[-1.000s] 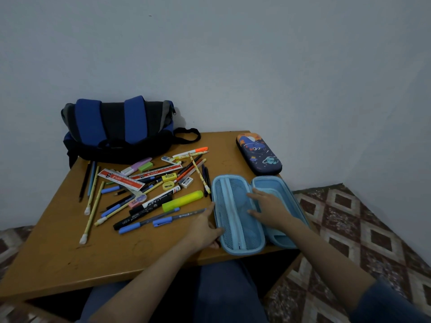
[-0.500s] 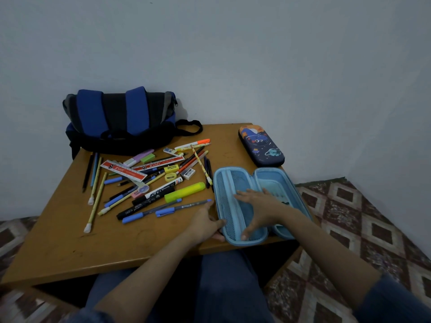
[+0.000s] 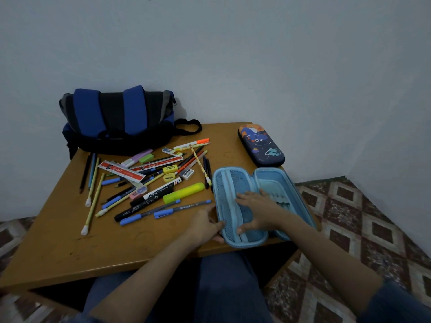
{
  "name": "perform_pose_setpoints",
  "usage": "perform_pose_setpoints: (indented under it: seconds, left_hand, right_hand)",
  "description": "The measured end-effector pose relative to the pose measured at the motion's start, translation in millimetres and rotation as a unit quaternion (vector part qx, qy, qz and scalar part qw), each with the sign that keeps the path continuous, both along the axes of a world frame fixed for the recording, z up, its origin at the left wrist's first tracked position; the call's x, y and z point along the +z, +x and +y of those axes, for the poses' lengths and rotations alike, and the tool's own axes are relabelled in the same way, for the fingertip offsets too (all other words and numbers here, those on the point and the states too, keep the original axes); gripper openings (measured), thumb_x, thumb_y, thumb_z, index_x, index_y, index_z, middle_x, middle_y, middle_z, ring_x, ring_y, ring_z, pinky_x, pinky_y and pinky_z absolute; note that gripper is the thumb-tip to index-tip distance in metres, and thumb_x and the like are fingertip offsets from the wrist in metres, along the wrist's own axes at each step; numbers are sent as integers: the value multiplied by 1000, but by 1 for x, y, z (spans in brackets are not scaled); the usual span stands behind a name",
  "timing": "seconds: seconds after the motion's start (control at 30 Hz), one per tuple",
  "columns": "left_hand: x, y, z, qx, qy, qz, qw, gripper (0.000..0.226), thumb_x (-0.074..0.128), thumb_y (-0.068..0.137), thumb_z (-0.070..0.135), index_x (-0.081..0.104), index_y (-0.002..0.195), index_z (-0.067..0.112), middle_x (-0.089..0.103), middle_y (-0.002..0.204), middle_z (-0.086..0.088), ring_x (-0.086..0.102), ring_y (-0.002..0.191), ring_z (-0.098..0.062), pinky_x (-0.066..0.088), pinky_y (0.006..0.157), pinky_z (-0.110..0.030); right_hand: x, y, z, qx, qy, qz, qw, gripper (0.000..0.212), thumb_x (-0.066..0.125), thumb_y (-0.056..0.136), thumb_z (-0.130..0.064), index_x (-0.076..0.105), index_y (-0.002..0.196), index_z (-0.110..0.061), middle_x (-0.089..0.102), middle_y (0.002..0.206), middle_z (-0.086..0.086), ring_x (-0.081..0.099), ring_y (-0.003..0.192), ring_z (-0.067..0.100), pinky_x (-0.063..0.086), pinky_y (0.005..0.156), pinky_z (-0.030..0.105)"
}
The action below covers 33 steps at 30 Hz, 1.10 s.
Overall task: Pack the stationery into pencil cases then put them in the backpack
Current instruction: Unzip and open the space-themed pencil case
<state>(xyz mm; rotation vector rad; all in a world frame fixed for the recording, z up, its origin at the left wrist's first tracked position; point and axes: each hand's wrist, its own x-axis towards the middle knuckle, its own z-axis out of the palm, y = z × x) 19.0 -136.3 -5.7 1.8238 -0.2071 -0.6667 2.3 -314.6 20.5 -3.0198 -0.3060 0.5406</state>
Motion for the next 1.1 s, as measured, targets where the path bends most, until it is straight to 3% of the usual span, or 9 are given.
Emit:
perform_pose_setpoints:
  seconds: [0.13, 0.23, 0.37, 0.57, 0.7, 0.83, 0.9, 0.97, 1.1]
  left_hand:
    - [-2, 0, 0, -7, 10, -10, 1000, 59, 55, 90, 0, 30, 142, 14, 63, 81, -11, 63, 49, -8, 55, 52, -20]
    - [-2, 0, 1, -13, 17, -18, 1000, 50, 54, 90, 0, 38, 137, 8, 63, 95, -16, 63, 52, -8, 55, 52, -19]
    - [-2, 1, 1, -17, 20, -20, 999, 47, 53, 91, 0, 40, 135, 8, 62, 98, -14, 63, 57, -10, 55, 52, -18]
    - [-4, 2, 2, -21, 25, -27, 999, 45, 54, 91, 1, 42, 134, 9, 63, 91, -10, 64, 54, -8, 57, 56, -20]
    - [-3, 1, 3, -26, 28, -32, 999, 45, 53, 92, 4, 42, 135, 10, 66, 97, -12, 64, 52, -7, 56, 57, -19]
    - [-4, 1, 3, -26, 33, -32, 999, 44, 52, 93, 5, 42, 135, 10, 66, 108, -16, 64, 53, -6, 56, 58, -18]
    - [-5, 1, 4, -30, 38, -40, 998, 43, 52, 93, 6, 42, 135, 10, 67, 107, -15, 64, 52, -5, 56, 58, -17]
    - [-5, 0, 5, -37, 39, -46, 998, 41, 51, 93, 7, 43, 134, 10, 67, 104, -14, 63, 50, -3, 54, 57, -15]
    - [-5, -2, 5, -36, 30, -45, 998, 39, 51, 94, 7, 45, 132, 10, 68, 103, -13, 64, 51, -3, 55, 58, -16]
  right_hand:
    - [-8, 1, -3, -26, 38, -65, 997, 77, 58, 81, -57, 33, 144, -20, 24, 155, -4, 18, 143, 12, -1, 117, 42]
    - [-11, 9, -3, -64, 54, -105, 991, 64, 62, 78, -57, 50, 131, -24, 35, 147, -4, 24, 139, 12, -3, 116, 46]
    - [-12, 23, 0, -87, 53, -143, 984, 48, 63, 77, -55, 61, 110, -21, 46, 134, -4, 31, 134, 14, -3, 115, 50]
    - [-16, 39, -1, -103, 51, -189, 975, 32, 59, 81, -53, 56, 82, -21, 54, 116, -2, 43, 120, 17, 8, 115, 47]
    - [-14, 59, 2, -112, 17, -195, 974, 37, 53, 84, -57, 56, 81, -19, 54, 112, 0, 45, 110, 19, 21, 110, 42]
    - [-13, 75, 2, -128, 8, -192, 973, 42, 51, 87, -54, 40, 61, -23, 56, 108, 2, 47, 109, 21, 19, 113, 45]
    - [-13, 82, 1, -132, -2, -203, 970, 38, 48, 89, -52, 53, 67, -21, 56, 108, 4, 48, 108, 22, 21, 112, 45]
    - [-11, 88, 2, -141, -12, -208, 968, 43, 46, 92, -50, 68, 87, -14, 57, 108, 6, 50, 107, 24, 23, 110, 44]
    - [-10, 99, 9, -148, -25, -211, 966, 43, 44, 94, -47, 70, 97, -13, 59, 108, 7, 55, 102, 25, 28, 103, 42]
